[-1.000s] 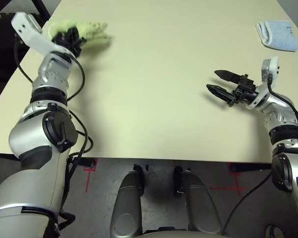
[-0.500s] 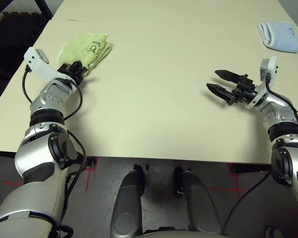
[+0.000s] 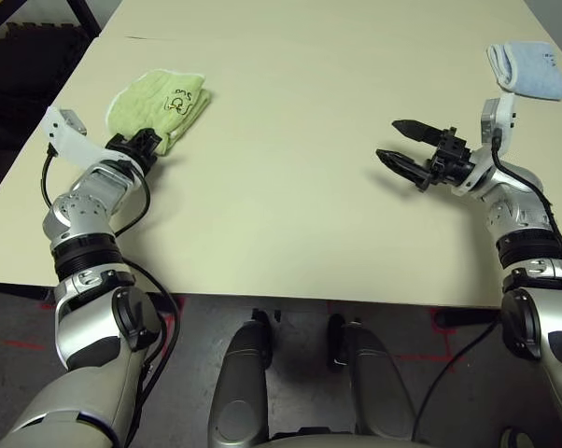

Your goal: Fold the towel and set it aside.

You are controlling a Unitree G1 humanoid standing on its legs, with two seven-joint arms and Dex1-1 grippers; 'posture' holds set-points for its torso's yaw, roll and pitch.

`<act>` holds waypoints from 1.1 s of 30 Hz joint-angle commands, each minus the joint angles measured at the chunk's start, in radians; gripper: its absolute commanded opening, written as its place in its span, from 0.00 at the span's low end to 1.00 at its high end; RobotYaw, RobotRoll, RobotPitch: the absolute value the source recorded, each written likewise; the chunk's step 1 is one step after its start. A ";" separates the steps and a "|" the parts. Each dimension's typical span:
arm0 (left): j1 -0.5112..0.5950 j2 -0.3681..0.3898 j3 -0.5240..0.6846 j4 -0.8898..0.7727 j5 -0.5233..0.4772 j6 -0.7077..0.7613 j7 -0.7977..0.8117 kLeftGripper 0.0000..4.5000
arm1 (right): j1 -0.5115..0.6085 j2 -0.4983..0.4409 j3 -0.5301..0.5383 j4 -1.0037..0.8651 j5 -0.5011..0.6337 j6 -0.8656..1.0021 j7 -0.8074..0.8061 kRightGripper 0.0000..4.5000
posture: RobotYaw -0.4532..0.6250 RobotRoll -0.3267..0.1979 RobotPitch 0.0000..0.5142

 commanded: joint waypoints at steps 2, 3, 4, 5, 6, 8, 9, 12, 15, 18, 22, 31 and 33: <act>-0.042 -0.064 0.024 -0.002 0.001 -0.125 0.142 0.01 | 0.002 0.000 0.016 -0.080 0.002 0.047 -0.020 1.00 | 0.42 0.62 0.51; -0.052 -0.074 0.025 0.017 0.009 -0.165 0.162 0.01 | 0.009 0.001 0.018 -0.104 0.004 0.061 -0.027 1.00 | 0.42 0.62 0.51; -0.059 -0.081 0.024 0.030 0.012 -0.193 0.174 0.01 | 0.016 0.003 0.021 -0.128 0.007 0.074 -0.034 1.00 | 0.42 0.62 0.51; -0.063 -0.084 0.021 0.039 0.011 -0.210 0.181 0.01 | 0.021 0.004 0.022 -0.146 0.008 0.084 -0.039 1.00 | 0.42 0.62 0.51; -0.066 -0.088 0.015 0.049 0.015 -0.233 0.185 0.01 | 0.027 0.005 0.024 -0.165 0.010 0.095 -0.045 1.00 | 0.42 0.62 0.51; -0.070 -0.093 0.006 0.064 0.020 -0.265 0.194 0.01 | 0.035 0.007 0.027 -0.200 0.013 0.116 -0.056 1.00 | 0.42 0.62 0.52; -0.071 -0.095 0.002 0.071 0.021 -0.276 0.199 0.01 | 0.039 0.008 0.028 -0.216 0.014 0.126 -0.062 1.00 | 0.42 0.62 0.52; -0.070 -0.096 -0.005 0.084 0.023 -0.292 0.205 0.01 | 0.044 0.008 0.029 -0.248 0.016 0.150 -0.073 1.00 | 0.42 0.62 0.52; -0.059 -0.090 -0.017 0.079 0.020 -0.276 0.205 0.01 | 0.041 0.006 0.032 -0.276 0.019 0.174 -0.084 1.00 | 0.42 0.62 0.52; -0.051 -0.078 -0.031 0.073 0.015 -0.245 0.201 0.01 | 0.041 0.008 0.035 -0.291 0.019 0.188 -0.091 1.00 | 0.42 0.62 0.51; -0.020 0.001 -0.085 0.021 0.011 -0.032 0.194 0.17 | 0.034 0.015 0.045 -0.317 0.021 0.210 -0.104 1.00 | 0.43 0.62 0.50; 0.017 0.192 -0.097 -0.243 -0.142 0.703 0.221 0.93 | 0.018 0.016 0.055 -0.326 0.027 0.228 -0.110 1.00 | 0.45 0.62 0.49; -0.008 0.219 -0.081 -0.287 -0.181 0.830 0.185 1.00 | 0.014 0.018 0.057 -0.322 0.028 0.226 -0.109 1.00 | 0.47 0.62 0.49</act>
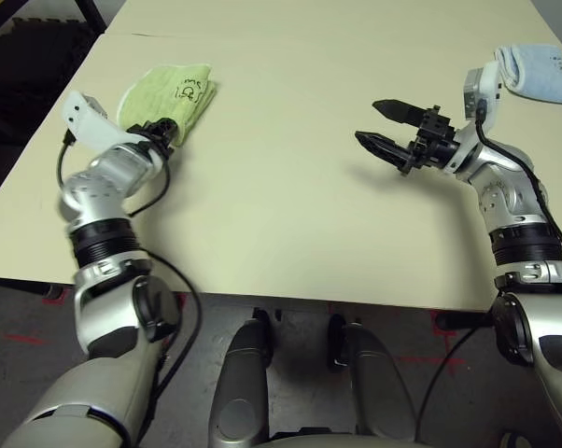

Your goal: Fold the towel and set it aside.

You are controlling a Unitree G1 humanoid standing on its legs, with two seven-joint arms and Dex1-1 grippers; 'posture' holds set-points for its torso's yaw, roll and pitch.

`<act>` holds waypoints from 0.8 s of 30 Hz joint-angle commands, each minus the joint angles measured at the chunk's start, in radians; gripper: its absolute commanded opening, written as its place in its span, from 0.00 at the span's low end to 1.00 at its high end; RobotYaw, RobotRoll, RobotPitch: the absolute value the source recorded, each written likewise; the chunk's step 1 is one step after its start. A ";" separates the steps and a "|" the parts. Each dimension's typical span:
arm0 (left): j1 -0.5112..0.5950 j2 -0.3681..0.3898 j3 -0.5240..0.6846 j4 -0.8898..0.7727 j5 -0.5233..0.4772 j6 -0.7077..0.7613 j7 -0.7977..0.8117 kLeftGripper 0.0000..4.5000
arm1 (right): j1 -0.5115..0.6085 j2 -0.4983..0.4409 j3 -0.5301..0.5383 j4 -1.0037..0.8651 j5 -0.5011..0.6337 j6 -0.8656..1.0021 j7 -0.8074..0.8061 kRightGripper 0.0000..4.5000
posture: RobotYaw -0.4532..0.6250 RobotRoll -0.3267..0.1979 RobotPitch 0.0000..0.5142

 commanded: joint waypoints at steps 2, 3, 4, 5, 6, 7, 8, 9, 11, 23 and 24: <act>-0.034 0.076 -0.015 -0.112 -0.093 0.294 -0.105 1.00 | -0.008 0.002 0.010 0.000 0.004 0.000 0.001 1.00 | 0.47 0.62 0.49; -0.018 0.134 -0.096 -0.172 -0.101 0.301 -0.189 1.00 | -0.011 0.004 0.011 0.004 0.003 -0.002 0.001 1.00 | 0.47 0.62 0.49; -0.009 0.175 -0.154 -0.215 -0.111 0.296 -0.264 1.00 | -0.015 0.006 0.011 0.009 0.002 -0.006 0.000 1.00 | 0.48 0.62 0.49; -0.001 0.206 -0.196 -0.242 -0.113 0.287 -0.324 1.00 | -0.018 0.008 0.010 0.013 0.002 -0.009 -0.001 1.00 | 0.48 0.62 0.49; 0.004 0.224 -0.219 -0.253 -0.111 0.276 -0.365 1.00 | -0.020 0.009 0.010 0.016 0.001 -0.010 -0.001 1.00 | 0.48 0.62 0.49; 0.025 0.268 -0.293 -0.289 -0.047 0.126 -0.486 1.00 | -0.028 0.016 0.003 0.029 -0.002 -0.022 -0.023 1.00 | 0.48 0.62 0.49; 0.042 0.301 -0.349 -0.315 0.004 0.011 -0.577 1.00 | -0.034 0.021 -0.002 0.038 -0.005 -0.031 -0.038 1.00 | 0.48 0.62 0.49; 0.052 0.321 -0.393 -0.317 0.061 -0.111 -0.650 1.00 | -0.043 0.029 -0.007 0.055 -0.013 -0.047 -0.068 1.00 | 0.48 0.62 0.49; 0.062 0.339 -0.451 -0.284 0.162 -0.293 -0.734 1.00 | -0.059 0.040 -0.011 0.087 -0.032 -0.078 -0.125 1.00 | 0.48 0.62 0.49; 0.013 0.004 -0.481 0.258 0.522 -1.143 -0.708 1.00 | -0.165 0.169 -0.055 0.326 -0.135 -0.308 -0.554 1.00 | 0.44 0.62 0.47; 0.003 -0.011 -0.473 0.309 0.550 -1.224 -0.682 1.00 | -0.177 0.168 -0.053 0.367 -0.165 -0.343 -0.617 1.00 | 0.44 0.62 0.47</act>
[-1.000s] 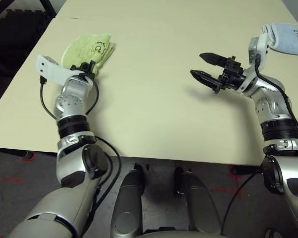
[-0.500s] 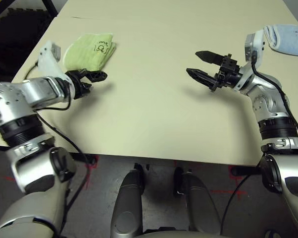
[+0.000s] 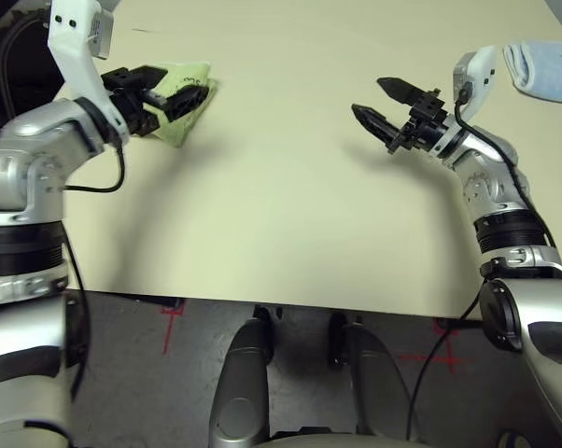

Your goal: Fold the towel and set it aside.

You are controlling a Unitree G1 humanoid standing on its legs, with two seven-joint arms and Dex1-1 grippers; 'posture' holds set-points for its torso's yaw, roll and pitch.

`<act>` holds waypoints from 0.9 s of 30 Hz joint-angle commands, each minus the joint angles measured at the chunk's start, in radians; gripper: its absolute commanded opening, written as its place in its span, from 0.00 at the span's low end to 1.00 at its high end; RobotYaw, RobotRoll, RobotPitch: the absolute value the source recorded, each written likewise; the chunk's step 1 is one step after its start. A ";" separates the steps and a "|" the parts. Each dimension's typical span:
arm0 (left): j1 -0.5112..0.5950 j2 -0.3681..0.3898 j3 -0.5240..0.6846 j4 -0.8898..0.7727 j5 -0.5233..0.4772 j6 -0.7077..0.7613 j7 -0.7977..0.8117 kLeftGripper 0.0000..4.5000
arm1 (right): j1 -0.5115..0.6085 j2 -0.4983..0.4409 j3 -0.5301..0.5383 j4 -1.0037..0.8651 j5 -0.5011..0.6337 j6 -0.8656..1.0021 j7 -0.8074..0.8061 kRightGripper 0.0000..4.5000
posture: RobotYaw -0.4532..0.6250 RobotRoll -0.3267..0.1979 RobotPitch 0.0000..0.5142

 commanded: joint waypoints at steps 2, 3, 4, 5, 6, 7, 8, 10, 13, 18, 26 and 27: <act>-0.032 -0.019 0.039 0.183 0.119 -0.324 0.100 1.00 | -0.025 -0.023 -0.018 0.154 -0.092 -0.136 -0.219 1.00 | 0.43 0.62 0.47; -0.038 -0.021 0.047 0.218 0.146 -0.372 0.154 1.00 | -0.037 -0.025 -0.031 0.192 -0.101 -0.149 -0.290 1.00 | 0.43 0.62 0.47; -0.040 -0.019 0.056 0.249 0.173 -0.408 0.213 1.00 | -0.046 -0.028 -0.043 0.226 -0.105 -0.160 -0.351 1.00 | 0.43 0.62 0.47; -0.041 -0.015 0.064 0.276 0.197 -0.437 0.262 1.00 | -0.054 -0.032 -0.052 0.255 -0.111 -0.170 -0.405 1.00 | 0.42 0.62 0.47; -0.042 -0.011 0.071 0.297 0.213 -0.456 0.294 1.00 | -0.060 -0.038 -0.056 0.278 -0.120 -0.178 -0.449 1.00 | 0.42 0.62 0.47; -0.040 -0.004 0.077 0.315 0.231 -0.471 0.330 1.00 | -0.063 -0.049 -0.055 0.297 -0.132 -0.181 -0.485 1.00 | 0.42 0.62 0.47; -0.040 0.001 0.081 0.329 0.244 -0.483 0.353 1.00 | -0.065 -0.056 -0.054 0.312 -0.141 -0.184 -0.509 1.00 | 0.42 0.62 0.47; -0.036 0.018 0.104 0.355 0.254 -0.501 0.398 1.00 | -0.063 -0.077 -0.057 0.337 -0.150 -0.180 -0.545 1.00 | 0.42 0.62 0.48; -0.031 0.048 0.127 0.383 0.251 -0.510 0.403 1.00 | -0.047 -0.115 -0.062 0.362 -0.152 -0.176 -0.570 1.00 | 0.42 0.62 0.48; -0.031 0.079 0.139 0.429 0.255 -0.491 0.400 1.00 | -0.021 -0.150 -0.090 0.370 -0.145 -0.234 -0.618 1.00 | 0.40 0.62 0.47; -0.026 0.060 0.165 0.450 0.205 -0.520 0.278 1.00 | 0.023 -0.160 -0.115 0.337 -0.099 -0.374 -0.433 1.00 | 0.39 0.62 0.46; -0.026 0.056 0.163 0.443 0.196 -0.522 0.248 1.00 | 0.035 -0.159 -0.120 0.330 -0.083 -0.383 -0.391 1.00 | 0.39 0.62 0.46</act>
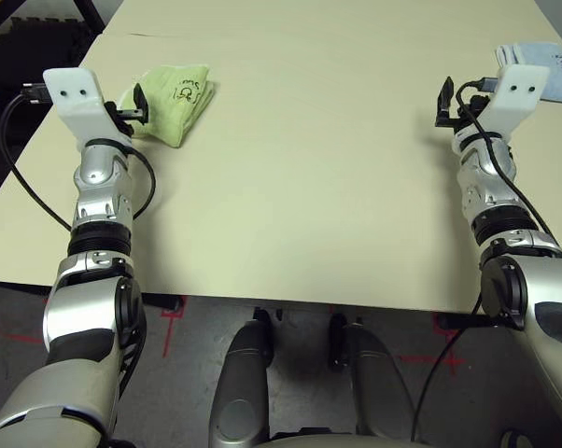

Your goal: Fold the towel and set it aside.

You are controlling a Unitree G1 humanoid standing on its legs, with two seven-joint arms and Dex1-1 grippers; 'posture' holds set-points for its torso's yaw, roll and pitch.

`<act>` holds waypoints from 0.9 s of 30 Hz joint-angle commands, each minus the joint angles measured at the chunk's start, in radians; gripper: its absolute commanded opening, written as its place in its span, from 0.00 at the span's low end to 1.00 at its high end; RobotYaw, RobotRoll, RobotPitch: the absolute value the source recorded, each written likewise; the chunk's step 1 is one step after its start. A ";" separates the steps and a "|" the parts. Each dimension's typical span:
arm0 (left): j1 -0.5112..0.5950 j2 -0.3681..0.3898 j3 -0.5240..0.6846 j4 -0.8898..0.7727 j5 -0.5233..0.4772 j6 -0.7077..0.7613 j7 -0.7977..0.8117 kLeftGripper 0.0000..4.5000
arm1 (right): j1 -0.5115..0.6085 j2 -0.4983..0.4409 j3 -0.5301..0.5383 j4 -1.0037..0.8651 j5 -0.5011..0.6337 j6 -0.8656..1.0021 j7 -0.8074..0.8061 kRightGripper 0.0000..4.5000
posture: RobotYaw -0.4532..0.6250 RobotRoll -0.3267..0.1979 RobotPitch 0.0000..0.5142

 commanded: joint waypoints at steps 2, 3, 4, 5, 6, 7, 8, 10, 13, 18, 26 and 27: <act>0.018 -0.014 0.006 0.004 -0.029 -0.022 -0.096 1.00 | 0.050 -0.006 -0.043 -0.028 0.068 -0.042 0.147 1.00 | 0.39 0.62 0.45; 0.016 -0.013 0.002 0.007 -0.025 -0.029 -0.108 1.00 | 0.060 -0.002 -0.044 -0.034 0.072 -0.040 0.161 1.00 | 0.39 0.62 0.44; 0.015 -0.013 0.001 0.010 -0.022 -0.034 -0.116 1.00 | 0.066 0.001 -0.045 -0.038 0.073 -0.040 0.168 1.00 | 0.39 0.62 0.44; 0.017 -0.013 -0.005 0.011 -0.017 -0.040 -0.130 1.00 | 0.072 0.003 -0.046 -0.041 0.069 -0.028 0.148 1.00 | 0.39 0.62 0.44; 0.019 -0.013 -0.009 0.013 -0.013 -0.044 -0.141 1.00 | 0.076 0.004 -0.046 -0.043 0.066 -0.019 0.132 1.00 | 0.39 0.62 0.44; 0.020 -0.013 -0.011 0.014 -0.011 -0.046 -0.147 1.00 | 0.078 0.005 -0.047 -0.045 0.065 -0.012 0.121 1.00 | 0.39 0.62 0.44; 0.030 -0.015 -0.021 0.005 -0.008 -0.054 -0.171 1.00 | 0.081 0.007 -0.047 -0.046 0.063 0.006 0.100 1.00 | 0.39 0.62 0.43; 0.051 -0.017 -0.029 -0.009 -0.010 -0.060 -0.207 1.00 | 0.089 0.013 -0.048 -0.056 0.065 0.032 0.079 1.00 | 0.39 0.62 0.42; 0.071 -0.017 -0.026 -0.023 -0.019 -0.061 -0.238 1.00 | 0.100 0.016 -0.052 -0.082 0.077 0.059 0.079 1.00 | 0.39 0.62 0.42; 0.112 -0.020 -0.013 -0.067 -0.062 -0.052 -0.327 1.00 | 0.117 0.009 -0.087 -0.140 0.155 0.142 0.171 1.00 | 0.39 0.62 0.41; 0.130 -0.028 0.014 -0.100 -0.091 -0.035 -0.323 1.00 | 0.151 0.020 -0.091 -0.225 0.173 0.158 0.204 1.00 | 0.39 0.62 0.39; 0.128 -0.030 0.016 -0.103 -0.094 -0.033 -0.319 1.00 | 0.153 0.025 -0.091 -0.230 0.168 0.152 0.185 1.00 | 0.39 0.62 0.39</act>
